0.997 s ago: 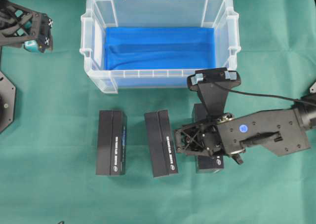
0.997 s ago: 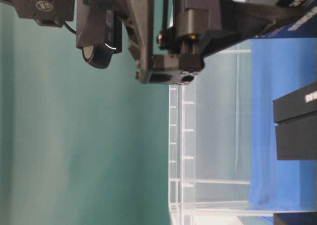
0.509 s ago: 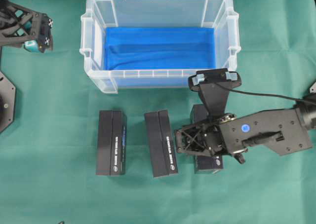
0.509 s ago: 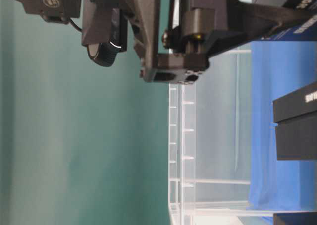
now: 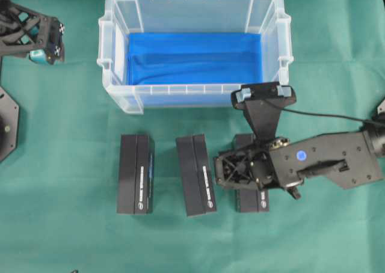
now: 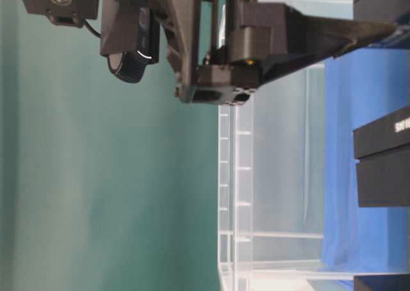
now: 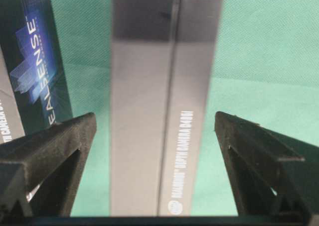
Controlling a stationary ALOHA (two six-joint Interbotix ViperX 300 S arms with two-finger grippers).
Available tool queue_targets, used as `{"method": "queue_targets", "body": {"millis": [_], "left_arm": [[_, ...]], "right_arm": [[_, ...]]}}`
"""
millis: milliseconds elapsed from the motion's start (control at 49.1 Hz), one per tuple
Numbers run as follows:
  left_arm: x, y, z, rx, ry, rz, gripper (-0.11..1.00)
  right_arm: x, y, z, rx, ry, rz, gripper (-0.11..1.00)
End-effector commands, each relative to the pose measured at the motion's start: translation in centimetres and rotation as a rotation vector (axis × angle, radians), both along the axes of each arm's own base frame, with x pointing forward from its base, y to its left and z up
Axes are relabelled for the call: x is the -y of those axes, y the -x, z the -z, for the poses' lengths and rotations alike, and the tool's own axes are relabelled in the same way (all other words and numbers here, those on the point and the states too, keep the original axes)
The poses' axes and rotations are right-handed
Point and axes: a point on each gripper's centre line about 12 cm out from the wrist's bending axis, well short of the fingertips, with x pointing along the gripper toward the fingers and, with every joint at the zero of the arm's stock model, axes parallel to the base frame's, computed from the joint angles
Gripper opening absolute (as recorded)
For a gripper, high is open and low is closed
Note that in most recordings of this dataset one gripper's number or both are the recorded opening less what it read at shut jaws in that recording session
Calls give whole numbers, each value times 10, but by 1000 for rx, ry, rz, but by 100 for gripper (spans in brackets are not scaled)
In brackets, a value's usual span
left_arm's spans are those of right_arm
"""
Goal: Take out the box from the case.
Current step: 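Lower the box onto the tablecloth and open the right gripper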
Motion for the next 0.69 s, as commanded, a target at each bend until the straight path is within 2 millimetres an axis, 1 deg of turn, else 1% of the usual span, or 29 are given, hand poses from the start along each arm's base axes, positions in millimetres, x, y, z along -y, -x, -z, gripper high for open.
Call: {"method": "queue_targets", "body": {"millis": [0,163,244,326,468,672], "left_arm": [[0,-1,-4,15,-10,3,98],[-1,0,-4,15,-9,0,98],[-1,0,-4,15,-9,0,98],[0,-1,-4,15,-9,1,98],[0,-1,-4,15,-9,0,98],[0,-1,-5,17,-9,0,98]], "right_arm": [[0,1,-17,45,-9,-4,93],[-1,-1,-20,52,-14,-3,93],[-1,-2,-26,68,-18,-3,93],[0,-3,-37,85,-22,1,93],[2,0,-68,111,-24,6,93],[7,12,-117,92,-13,20,92]]}}
